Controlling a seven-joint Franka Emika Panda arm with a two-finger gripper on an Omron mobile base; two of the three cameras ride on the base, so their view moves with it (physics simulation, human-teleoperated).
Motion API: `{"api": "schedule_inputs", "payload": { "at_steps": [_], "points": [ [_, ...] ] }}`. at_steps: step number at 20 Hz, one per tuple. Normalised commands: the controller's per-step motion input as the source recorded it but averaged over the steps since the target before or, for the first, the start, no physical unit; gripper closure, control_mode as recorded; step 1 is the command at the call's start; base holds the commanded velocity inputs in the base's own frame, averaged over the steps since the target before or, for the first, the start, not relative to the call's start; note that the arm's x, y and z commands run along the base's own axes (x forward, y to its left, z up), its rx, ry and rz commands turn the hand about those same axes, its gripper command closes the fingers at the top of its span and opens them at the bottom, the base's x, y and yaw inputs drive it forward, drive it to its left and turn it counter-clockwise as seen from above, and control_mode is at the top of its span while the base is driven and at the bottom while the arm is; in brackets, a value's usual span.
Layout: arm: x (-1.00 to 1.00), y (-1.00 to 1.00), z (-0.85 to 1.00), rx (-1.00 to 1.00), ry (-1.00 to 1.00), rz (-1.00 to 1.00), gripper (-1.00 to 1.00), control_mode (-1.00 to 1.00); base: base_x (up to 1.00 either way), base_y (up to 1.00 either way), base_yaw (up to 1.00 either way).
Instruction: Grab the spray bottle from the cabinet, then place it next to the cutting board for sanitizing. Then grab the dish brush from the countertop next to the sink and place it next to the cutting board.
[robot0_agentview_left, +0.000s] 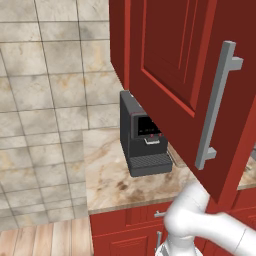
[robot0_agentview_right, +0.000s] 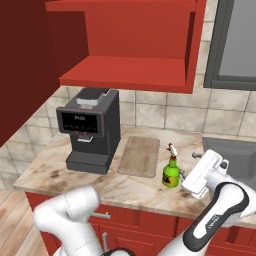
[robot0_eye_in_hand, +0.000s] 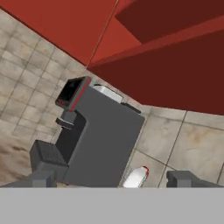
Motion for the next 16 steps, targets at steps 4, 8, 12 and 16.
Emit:
{"api": "schedule_inputs", "payload": {
  "at_steps": [4, 8, 12, 16],
  "points": [
    [-0.63, 0.03, 0.84, -0.02, 0.02, -0.11, -1.00, -1.00, 0.00, 0.00, 0.00],
    [-0.61, 0.00, 0.99, -0.08, 0.17, -0.14, -1.00, -1.00, 0.00, 0.00, 0.00],
    [-0.53, 0.00, 0.92, -0.14, 0.34, -0.19, -1.00, -1.00, 0.00, 0.00, 0.00],
    [-0.56, 0.09, 0.57, -0.24, 0.40, -0.24, -1.00, -1.00, 0.00, 0.00, 0.00]
  ]
}}
